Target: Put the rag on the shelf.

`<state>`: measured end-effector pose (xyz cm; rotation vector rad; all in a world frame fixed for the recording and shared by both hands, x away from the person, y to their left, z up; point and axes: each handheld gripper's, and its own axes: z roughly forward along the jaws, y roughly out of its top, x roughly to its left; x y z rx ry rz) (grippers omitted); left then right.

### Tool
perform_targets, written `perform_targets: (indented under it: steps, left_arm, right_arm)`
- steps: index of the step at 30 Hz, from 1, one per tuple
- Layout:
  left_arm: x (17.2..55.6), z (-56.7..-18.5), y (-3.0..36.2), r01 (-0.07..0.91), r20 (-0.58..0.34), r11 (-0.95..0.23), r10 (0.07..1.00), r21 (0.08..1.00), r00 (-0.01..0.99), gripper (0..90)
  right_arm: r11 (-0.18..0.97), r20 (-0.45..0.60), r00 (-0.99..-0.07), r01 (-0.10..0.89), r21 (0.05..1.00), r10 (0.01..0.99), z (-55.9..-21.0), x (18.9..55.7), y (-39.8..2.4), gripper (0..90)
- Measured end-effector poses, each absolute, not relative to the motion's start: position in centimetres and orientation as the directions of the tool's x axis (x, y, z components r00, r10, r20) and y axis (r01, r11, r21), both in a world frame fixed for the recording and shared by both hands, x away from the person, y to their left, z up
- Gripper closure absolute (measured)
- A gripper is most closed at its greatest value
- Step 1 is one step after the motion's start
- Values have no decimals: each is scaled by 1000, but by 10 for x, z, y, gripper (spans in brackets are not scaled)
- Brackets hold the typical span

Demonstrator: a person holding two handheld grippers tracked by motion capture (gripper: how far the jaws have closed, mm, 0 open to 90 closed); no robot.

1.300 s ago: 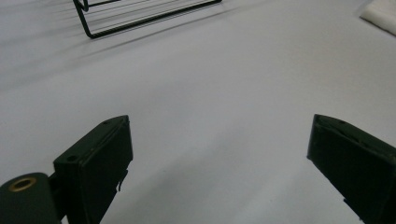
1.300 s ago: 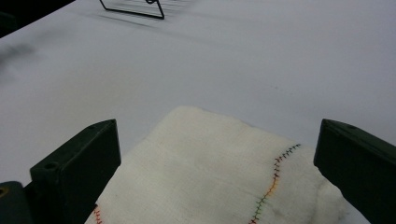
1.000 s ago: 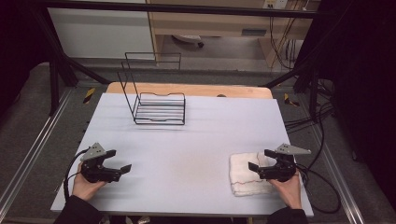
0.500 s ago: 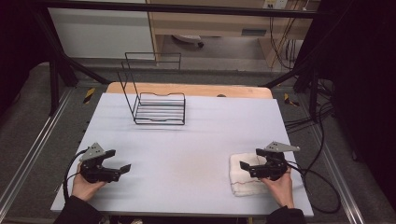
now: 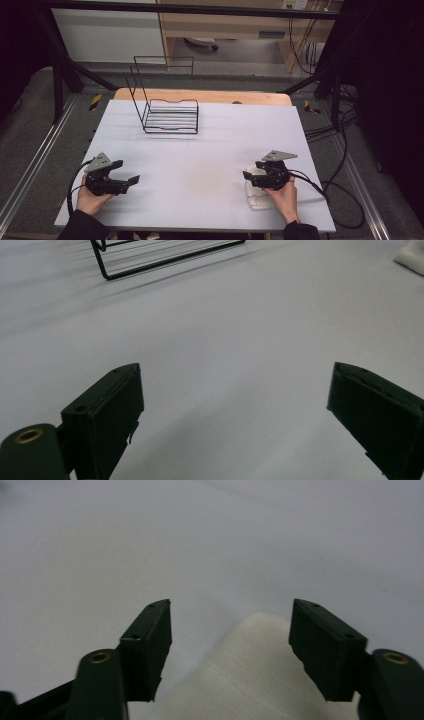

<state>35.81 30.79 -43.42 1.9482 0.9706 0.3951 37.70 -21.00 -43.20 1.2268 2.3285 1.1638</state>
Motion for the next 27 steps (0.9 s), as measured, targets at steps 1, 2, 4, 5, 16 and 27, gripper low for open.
perform_targets:
  steps: [1,2,4,5,16,27]
  left_arm:
    - [358,-434,308,474,-99,-291,761,831,641,79]
    - [358,-434,308,475,-99,-291,762,831,640,79]
    - [358,-434,308,475,-96,-293,763,830,639,80]
    - [358,-434,309,476,-97,-293,764,829,638,80]
    - [358,-434,309,479,-99,-288,768,829,633,84]
    - [358,-434,308,480,-97,-291,768,828,633,87]
  right_arm:
    - [326,119,-604,573,752,788,-433,378,-208,415]
    - [319,123,-596,579,750,794,-435,379,-206,442]
    - [341,101,-592,586,735,800,-437,382,-200,512]
    - [341,101,-592,586,735,800,-437,382,-200,512]
    - [384,15,-551,601,701,834,-444,384,-194,735]
    - [365,30,-521,636,680,853,-440,385,-191,866]
